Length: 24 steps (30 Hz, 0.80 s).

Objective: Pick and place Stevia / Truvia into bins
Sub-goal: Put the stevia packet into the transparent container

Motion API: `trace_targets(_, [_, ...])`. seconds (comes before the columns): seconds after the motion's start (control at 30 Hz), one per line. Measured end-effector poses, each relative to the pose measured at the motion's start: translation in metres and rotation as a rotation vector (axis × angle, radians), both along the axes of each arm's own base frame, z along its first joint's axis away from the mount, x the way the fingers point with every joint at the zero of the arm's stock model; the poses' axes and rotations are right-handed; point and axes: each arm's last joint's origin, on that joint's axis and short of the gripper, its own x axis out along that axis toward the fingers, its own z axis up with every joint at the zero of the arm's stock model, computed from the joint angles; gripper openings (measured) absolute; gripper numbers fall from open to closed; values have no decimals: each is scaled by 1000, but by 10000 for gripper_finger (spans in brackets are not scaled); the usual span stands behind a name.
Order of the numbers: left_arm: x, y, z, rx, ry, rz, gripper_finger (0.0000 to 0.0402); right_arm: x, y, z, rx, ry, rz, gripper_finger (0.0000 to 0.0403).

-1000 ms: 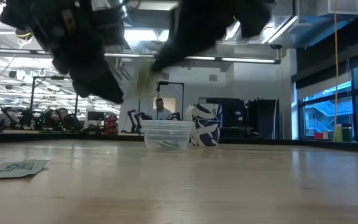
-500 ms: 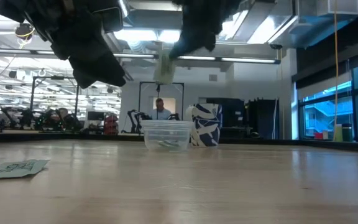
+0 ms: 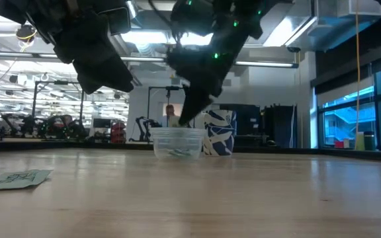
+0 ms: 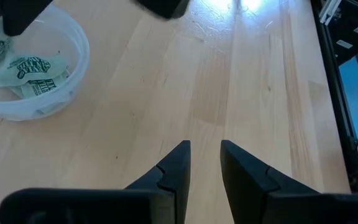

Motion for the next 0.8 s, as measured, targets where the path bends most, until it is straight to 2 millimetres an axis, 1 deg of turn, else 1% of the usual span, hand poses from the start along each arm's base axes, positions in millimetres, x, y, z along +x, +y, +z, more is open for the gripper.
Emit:
trace_targets(0.13, [0,0,0,0,0,0,83,0,-2,-4,-67,22,-2,0])
trace_targets(0.23, [0,0,0,2,0,1,83,0,-2,-4,-73,22,5,1])
trace_targets(0.4, [0,0,0,4,0,1,83,1,-2,-4,-71,20,3,20])
trace_targets(0.57, [0,0,0,5,2,1,83,1,-2,-4,-72,17,4,53])
trace_targets(0.73, [0,0,0,16,4,-14,84,1,-2,-3,-71,15,0,101])
trace_targets(0.8, [-1,-2,0,25,6,-50,84,-1,-2,2,-63,6,-13,118])
